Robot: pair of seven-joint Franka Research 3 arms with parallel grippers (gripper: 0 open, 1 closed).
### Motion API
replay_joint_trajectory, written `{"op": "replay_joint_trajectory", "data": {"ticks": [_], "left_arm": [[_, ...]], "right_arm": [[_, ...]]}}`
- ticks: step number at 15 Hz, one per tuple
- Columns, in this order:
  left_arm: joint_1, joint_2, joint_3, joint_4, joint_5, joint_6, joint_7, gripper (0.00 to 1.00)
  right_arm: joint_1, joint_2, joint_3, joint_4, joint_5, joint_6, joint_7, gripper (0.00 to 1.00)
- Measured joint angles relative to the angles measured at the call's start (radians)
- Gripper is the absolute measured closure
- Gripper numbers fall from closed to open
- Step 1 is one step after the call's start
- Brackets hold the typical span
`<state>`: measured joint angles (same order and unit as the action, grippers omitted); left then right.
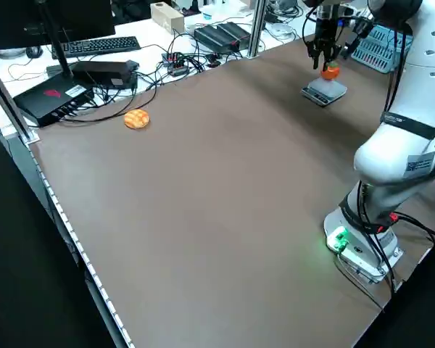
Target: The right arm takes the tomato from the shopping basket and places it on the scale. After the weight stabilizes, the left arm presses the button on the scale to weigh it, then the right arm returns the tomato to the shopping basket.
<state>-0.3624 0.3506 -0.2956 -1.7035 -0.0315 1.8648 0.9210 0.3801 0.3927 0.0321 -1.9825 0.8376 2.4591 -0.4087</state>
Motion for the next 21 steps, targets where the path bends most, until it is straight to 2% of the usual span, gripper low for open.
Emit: {"op": "replay_joint_trajectory", "data": {"ticks": [1, 2, 3, 4, 6, 7, 8, 9, 10, 13, 15, 16, 18, 20, 21], "left_arm": [[-0.007, 0.005, 0.000, 0.000, 0.020, 0.004, -0.001, 0.59], [-0.012, 0.010, 0.000, 0.000, 0.035, 0.009, -0.001, 0.67], [-0.015, 0.015, 0.000, 0.001, 0.051, 0.011, -0.001, 0.67], [-0.016, 0.023, 0.000, 0.001, 0.066, 0.012, -0.001, 0.73], [-0.022, 0.043, 0.000, 0.003, 0.094, 0.020, 0.000, 0.78], [-0.031, 0.054, 0.000, 0.008, 0.100, 0.031, 0.000, 0.87], [-0.042, 0.066, 0.000, 0.017, 0.104, 0.047, 0.000, 0.89], [-0.053, 0.080, 0.000, 0.028, 0.106, 0.065, -0.001, 0.90], [-0.059, 0.092, 0.000, 0.037, 0.107, 0.084, -0.002, 0.98], [-0.066, 0.128, 0.000, 0.050, 0.107, 0.132, -0.002, 0.99], [-0.070, 0.155, 0.000, 0.052, 0.107, 0.176, -0.002, 0.99], [-0.078, 0.186, -0.001, 0.053, 0.107, 0.221, -0.002, 0.99], [-0.094, 0.216, -0.001, 0.053, 0.107, 0.264, -0.017, 0.99], [-0.117, 0.241, 0.000, 0.054, 0.107, 0.304, -0.044, 0.99], [-0.131, 0.250, 0.001, 0.054, 0.107, 0.322, -0.060, 0.99]], "right_arm": [[0.001, -0.012, -0.023, 0.000, -0.001, -0.007, 0.000, 0.00], [0.001, -0.028, -0.058, 0.000, -0.006, -0.035, 0.000, 0.00], [0.000, -0.049, -0.104, 0.002, -0.024, -0.073, -0.001, 0.00], [-0.001, -0.072, -0.155, 0.008, -0.062, -0.113, -0.002, 0.00], [-0.006, -0.116, -0.248, 0.035, -0.187, -0.180, -0.003, 0.00], [-0.007, -0.135, -0.283, 0.053, -0.250, -0.201, -0.003, 0.00], [-0.008, -0.154, -0.313, 0.072, -0.317, -0.211, -0.003, 0.00], [-0.009, -0.171, -0.336, 0.090, -0.379, -0.216, -0.003, 0.00], [-0.009, -0.187, -0.355, 0.105, -0.433, -0.223, -0.002, 0.00], [-0.009, -0.233, -0.405, 0.142, -0.578, -0.284, -0.002, 0.00], [-0.009, -0.263, -0.437, 0.198, -0.677, -0.406, 0.001, 0.01], [-0.009, -0.285, -0.472, 0.280, -0.712, -0.580, 0.015, 0.01], [-0.012, -0.303, -0.499, 0.338, -0.734, -0.732, 0.047, 0.01], [-0.026, -0.335, -0.497, 0.357, -0.780, -0.833, 0.123, 0.02], [-0.043, -0.353, -0.479, 0.359, -0.798, -0.863, 0.157, 0.03]]}}
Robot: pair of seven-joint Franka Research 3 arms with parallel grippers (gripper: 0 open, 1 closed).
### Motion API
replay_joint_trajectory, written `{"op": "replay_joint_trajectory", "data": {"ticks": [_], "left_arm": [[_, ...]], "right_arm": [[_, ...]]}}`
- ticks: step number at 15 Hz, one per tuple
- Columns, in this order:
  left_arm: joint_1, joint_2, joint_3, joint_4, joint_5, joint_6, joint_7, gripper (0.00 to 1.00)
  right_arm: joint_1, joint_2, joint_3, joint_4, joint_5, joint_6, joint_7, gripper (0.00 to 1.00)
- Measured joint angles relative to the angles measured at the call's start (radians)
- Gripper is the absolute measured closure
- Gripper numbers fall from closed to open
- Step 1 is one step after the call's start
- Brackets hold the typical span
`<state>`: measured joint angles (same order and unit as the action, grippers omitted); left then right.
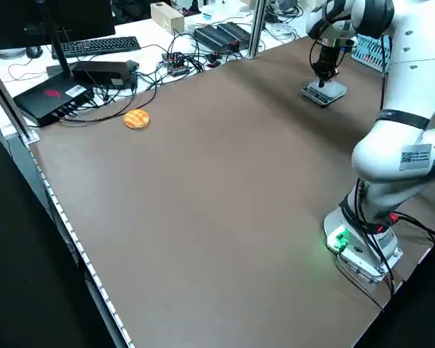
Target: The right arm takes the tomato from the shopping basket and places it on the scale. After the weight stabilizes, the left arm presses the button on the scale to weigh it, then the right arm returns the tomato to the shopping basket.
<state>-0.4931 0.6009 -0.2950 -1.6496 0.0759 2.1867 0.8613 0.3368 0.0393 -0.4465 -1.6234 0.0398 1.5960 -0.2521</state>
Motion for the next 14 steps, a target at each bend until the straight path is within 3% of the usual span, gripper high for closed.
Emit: {"op": "replay_joint_trajectory", "data": {"ticks": [1, 2, 5, 6, 9, 14], "left_arm": [[-0.011, 0.008, 0.001, 0.000, 0.000, 0.017, -0.011, 0.99], [-0.020, 0.015, 0.002, 0.001, 0.000, 0.032, -0.021, 0.99], [-0.030, 0.033, 0.004, 0.001, 0.001, 0.063, -0.033, 0.99], [-0.030, 0.041, 0.005, 0.001, 0.001, 0.077, -0.033, 0.99], [-0.030, 0.063, 0.010, 0.003, 0.014, 0.108, -0.033, 0.99], [-0.068, 0.085, 0.048, 0.030, 0.020, 0.112, -0.033, 0.99]], "right_arm": [[-0.043, -0.015, 0.047, 0.000, -0.015, -0.019, 0.022, 0.02], [-0.117, -0.024, 0.128, 0.000, -0.025, -0.025, 0.035, 0.02], [-0.378, -0.028, 0.420, 0.022, -0.057, -0.026, 0.079, 0.03], [-0.417, -0.028, 0.467, 0.034, -0.062, -0.026, 0.106, 0.03], [-0.433, -0.027, 0.504, 0.047, -0.064, -0.026, 0.134, 0.02], [-0.433, -0.015, 0.514, 0.048, -0.064, 0.020, 0.145, 0.01]]}}
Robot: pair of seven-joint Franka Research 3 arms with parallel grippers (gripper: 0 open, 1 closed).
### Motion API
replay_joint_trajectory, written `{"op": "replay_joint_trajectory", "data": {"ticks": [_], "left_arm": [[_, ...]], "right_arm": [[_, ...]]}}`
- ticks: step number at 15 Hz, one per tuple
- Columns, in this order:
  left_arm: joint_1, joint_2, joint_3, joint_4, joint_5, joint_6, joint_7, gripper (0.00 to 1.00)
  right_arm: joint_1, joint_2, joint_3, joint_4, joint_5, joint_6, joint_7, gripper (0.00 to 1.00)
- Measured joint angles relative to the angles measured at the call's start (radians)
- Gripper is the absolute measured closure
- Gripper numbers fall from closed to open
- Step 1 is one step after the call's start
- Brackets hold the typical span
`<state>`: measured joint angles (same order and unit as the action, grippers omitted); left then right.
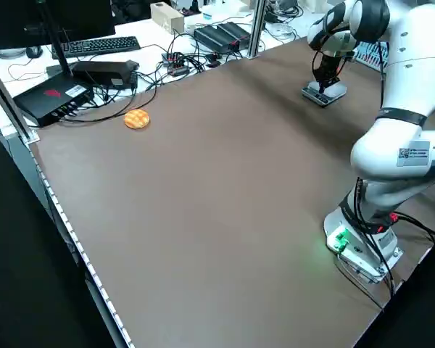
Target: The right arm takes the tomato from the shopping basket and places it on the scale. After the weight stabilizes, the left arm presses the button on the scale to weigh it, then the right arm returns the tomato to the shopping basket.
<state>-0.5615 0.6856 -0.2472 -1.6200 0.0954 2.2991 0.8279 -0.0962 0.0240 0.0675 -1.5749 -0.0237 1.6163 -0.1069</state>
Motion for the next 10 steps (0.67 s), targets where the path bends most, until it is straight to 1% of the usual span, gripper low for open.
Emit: {"op": "replay_joint_trajectory", "data": {"ticks": [10], "left_arm": [[-0.060, 0.032, 0.061, 0.016, 0.000, 0.016, 0.000, 0.99]], "right_arm": [[-0.002, 0.003, 0.000, 0.000, 0.002, -0.001, 0.003, 0.01]]}}
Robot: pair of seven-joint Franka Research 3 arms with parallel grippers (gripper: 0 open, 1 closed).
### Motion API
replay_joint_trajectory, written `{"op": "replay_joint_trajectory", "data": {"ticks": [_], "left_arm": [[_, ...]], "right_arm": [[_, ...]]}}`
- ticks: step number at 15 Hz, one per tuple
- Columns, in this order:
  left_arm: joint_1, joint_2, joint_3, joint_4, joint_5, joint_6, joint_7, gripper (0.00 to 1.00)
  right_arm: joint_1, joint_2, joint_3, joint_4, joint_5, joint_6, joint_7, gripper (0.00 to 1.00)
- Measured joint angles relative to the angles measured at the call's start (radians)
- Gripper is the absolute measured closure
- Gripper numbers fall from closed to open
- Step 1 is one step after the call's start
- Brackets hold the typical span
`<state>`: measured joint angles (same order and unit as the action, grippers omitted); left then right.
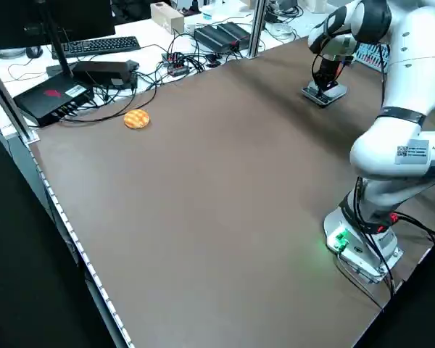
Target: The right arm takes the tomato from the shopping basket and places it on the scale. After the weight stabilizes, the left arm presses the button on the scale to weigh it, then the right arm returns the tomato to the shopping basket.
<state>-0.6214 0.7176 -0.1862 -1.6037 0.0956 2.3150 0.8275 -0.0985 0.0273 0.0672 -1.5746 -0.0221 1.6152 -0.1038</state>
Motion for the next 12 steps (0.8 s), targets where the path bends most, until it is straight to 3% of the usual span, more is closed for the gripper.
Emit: {"op": "replay_joint_trajectory", "data": {"ticks": [12], "left_arm": [[-0.040, 0.025, 0.036, 0.002, 0.005, 0.052, 0.000, 0.99]], "right_arm": [[-0.004, 0.001, -0.005, 0.000, 0.000, -0.024, 0.002, 0.01]]}}
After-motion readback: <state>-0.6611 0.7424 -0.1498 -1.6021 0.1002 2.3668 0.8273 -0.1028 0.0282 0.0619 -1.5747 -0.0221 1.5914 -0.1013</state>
